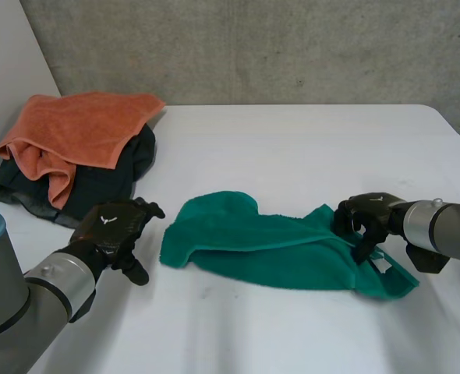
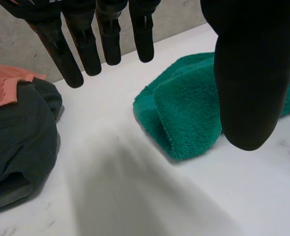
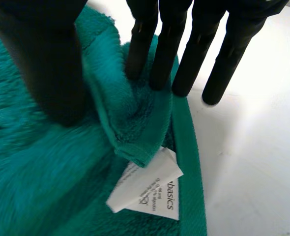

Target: Fold the laundry.

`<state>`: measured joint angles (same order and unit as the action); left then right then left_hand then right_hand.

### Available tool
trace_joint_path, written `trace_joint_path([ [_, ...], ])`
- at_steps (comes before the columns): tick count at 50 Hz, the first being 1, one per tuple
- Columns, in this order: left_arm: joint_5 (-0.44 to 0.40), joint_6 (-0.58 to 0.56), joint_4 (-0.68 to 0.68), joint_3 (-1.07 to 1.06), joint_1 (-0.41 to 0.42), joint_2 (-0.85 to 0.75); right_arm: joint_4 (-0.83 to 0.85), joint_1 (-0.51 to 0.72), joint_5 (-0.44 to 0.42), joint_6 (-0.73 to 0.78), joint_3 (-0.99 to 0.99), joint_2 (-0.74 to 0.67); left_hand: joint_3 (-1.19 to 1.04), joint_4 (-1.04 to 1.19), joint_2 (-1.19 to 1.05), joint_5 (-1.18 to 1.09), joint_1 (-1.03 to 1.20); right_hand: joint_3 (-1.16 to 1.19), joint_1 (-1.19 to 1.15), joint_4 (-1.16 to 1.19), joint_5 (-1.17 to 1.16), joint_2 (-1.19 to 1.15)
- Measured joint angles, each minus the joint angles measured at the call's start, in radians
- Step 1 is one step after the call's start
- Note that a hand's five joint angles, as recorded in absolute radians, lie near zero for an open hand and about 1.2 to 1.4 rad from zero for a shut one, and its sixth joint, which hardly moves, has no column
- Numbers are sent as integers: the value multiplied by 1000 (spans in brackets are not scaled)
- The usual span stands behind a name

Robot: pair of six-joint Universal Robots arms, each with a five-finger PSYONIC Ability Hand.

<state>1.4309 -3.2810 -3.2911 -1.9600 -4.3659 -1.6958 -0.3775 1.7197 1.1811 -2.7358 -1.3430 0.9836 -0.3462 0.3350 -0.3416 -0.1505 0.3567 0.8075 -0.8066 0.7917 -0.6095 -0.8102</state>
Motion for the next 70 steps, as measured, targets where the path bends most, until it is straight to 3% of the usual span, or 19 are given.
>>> trace_joint_path([
  [1, 0, 1, -4, -1, -3, -2, 23, 0, 2, 0, 4, -11, 0, -4, 3, 0, 0, 253, -251, 269, -264, -260],
  [4, 1, 3, -12, -2, -7, -6, 57, 2, 5, -2, 11, -20, 8, -10, 10, 6, -7, 372, -310, 394, -366, -368],
  [10, 2, 15, -45, 8, -16, -31, 82, 19, 7, -20, 18, 58, 85, -79, 83, 78, -97, 377, -310, 404, -366, -368],
  [19, -12, 92, -75, 95, -9, -143, 39, 56, 1, -66, 35, 392, 104, -103, 108, 92, -98, 380, -310, 405, -376, -368],
  [24, -31, 163, -73, 206, 17, -269, -21, 61, -16, -79, 86, 574, 104, -109, 110, 92, -110, 381, -310, 405, -376, -368],
  [32, -92, 271, -37, 389, 98, -466, -73, 61, -42, -134, 151, 701, 103, -106, 108, 90, -120, 381, -310, 405, -380, -368],
  [34, -123, 292, -19, 423, 124, -493, -72, 58, -42, -154, 157, 720, 25, -21, 26, 7, -23, 381, -310, 405, -380, -368],
  [36, -150, 307, 1, 454, 149, -512, -70, 54, -42, -170, 159, 733, -155, 169, -161, -178, 193, 381, -310, 405, -380, -368],
  [37, -159, 313, 9, 466, 158, -517, -68, 52, -41, -180, 160, 741, -413, 408, -422, -413, 467, 381, -310, 405, -380, -368],
  [38, -166, 318, 21, 481, 170, -522, -66, 50, -41, -188, 160, 747, -413, 429, -422, -435, 492, 381, -310, 405, -380, -368],
  [39, -164, 320, 27, 490, 176, -522, -64, 47, -40, -194, 160, 751, -691, 692, -704, -694, 757, 381, -310, 405, -380, -368],
  [40, -154, 322, 33, 498, 180, -520, -62, 44, -40, -198, 160, 753, -793, 810, -805, -805, 818, 381, -310, 405, -380, -368],
  [44, -63, 319, 45, 512, 173, -478, -50, 15, -36, -198, 159, 753, -842, 861, -853, -816, 818, 381, -310, 405, -380, -368],
  [49, 51, 293, 52, 494, 106, -326, -37, -69, -35, -149, 148, 734, -842, 861, -853, -816, 818, 381, -310, 406, -380, -368],
  [52, 38, 265, 55, 475, 81, -235, -37, -104, -33, -100, 135, 718, -842, 861, -853, -816, 818, 381, -310, 406, -380, -368],
  [56, -51, 187, 64, 442, 58, -63, -44, -135, -19, 18, 93, 679, -842, 862, -853, -816, 818, 381, -310, 406, -380, -368],
  [60, -114, 99, 84, 427, 55, 13, -56, -114, 25, 111, 59, 626, -842, 862, -853, -816, 818, 381, -310, 406, -380, -368],
  [65, -137, -10, 100, 440, 58, -42, -65, -38, 116, 198, 48, 505, -844, 862, -855, -816, 818, 382, -310, 406, -380, -368],
  [70, -113, -122, 105, 548, 67, -250, -53, 55, 242, 260, 92, 320, -846, 865, -855, -816, 818, 382, -310, 406, -380, -368],
])
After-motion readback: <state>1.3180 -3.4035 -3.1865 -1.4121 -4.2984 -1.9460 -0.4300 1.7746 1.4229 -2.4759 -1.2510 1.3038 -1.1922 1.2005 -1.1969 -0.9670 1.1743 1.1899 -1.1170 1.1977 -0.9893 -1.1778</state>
